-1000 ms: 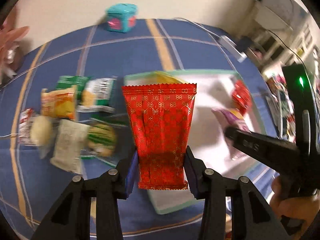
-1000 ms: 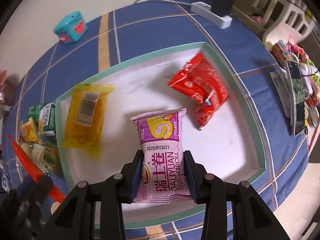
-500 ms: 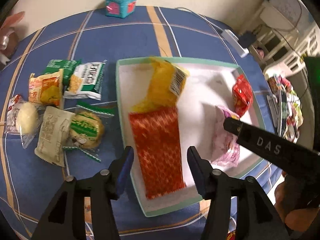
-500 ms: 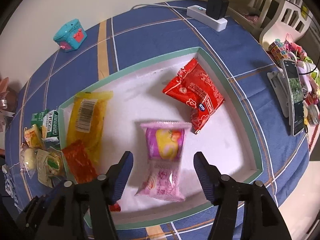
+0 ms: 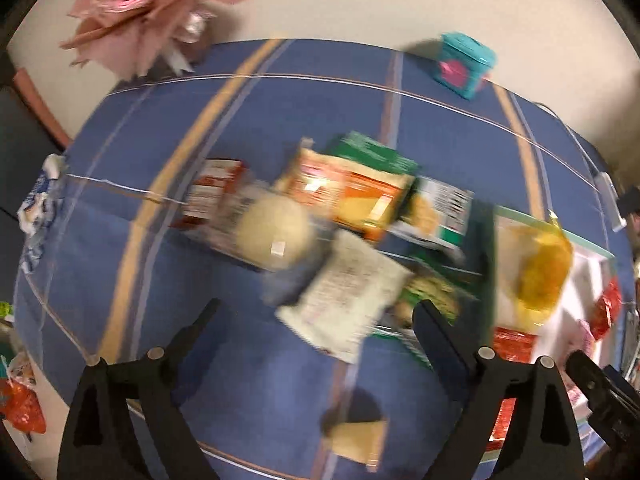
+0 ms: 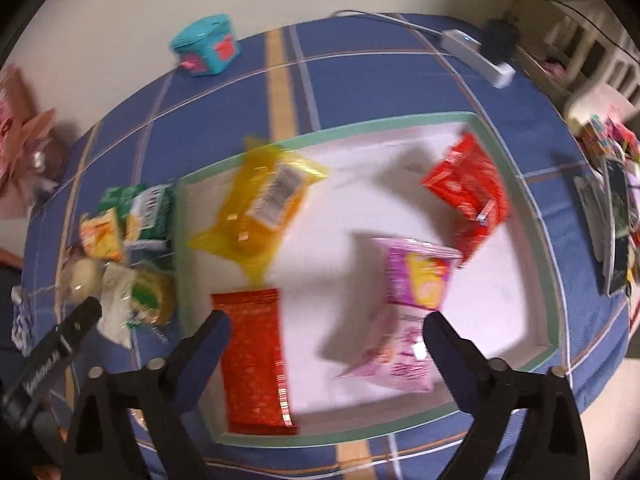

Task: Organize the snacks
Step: 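Move both open tools back over the snack pile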

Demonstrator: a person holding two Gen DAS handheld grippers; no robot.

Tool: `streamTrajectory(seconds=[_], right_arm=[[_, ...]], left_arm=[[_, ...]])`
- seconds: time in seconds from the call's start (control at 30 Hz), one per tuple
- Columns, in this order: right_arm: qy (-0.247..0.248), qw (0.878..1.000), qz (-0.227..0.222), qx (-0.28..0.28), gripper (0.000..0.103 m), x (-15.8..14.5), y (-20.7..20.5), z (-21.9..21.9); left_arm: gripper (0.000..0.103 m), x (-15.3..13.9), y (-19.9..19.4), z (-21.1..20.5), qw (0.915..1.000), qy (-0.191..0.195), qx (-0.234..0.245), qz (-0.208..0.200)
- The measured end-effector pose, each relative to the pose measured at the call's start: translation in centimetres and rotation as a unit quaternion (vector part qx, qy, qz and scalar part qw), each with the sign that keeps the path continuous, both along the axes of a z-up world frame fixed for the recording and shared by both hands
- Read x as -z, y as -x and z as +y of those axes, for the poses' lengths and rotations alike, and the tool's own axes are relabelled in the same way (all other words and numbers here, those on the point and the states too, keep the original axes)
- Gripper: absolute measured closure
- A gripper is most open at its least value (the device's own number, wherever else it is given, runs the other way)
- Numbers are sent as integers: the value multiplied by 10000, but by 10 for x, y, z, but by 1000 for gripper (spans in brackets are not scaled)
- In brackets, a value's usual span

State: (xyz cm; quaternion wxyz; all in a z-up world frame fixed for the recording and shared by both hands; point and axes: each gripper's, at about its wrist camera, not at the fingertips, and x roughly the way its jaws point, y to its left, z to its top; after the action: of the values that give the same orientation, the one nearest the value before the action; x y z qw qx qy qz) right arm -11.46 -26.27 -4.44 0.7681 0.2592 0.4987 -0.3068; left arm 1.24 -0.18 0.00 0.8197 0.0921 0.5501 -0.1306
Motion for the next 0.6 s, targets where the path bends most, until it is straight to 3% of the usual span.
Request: streamTrajectory(seconds=[0.1, 0.3, 0.6], right_arm=[[70, 9999, -89, -106, 0, -6, -6, 12], [154, 9987, -336, -345, 0, -22, -16, 34], [184, 9962, -312, -789, 0, -28, -35, 69]], left_arm=[[2, -3, -7, 15, 9998, -42, -156, -110], [1, -18, -13, 37, 9991, 30, -249, -348], [1, -18, -10, 47, 9999, -23, 28, -165]])
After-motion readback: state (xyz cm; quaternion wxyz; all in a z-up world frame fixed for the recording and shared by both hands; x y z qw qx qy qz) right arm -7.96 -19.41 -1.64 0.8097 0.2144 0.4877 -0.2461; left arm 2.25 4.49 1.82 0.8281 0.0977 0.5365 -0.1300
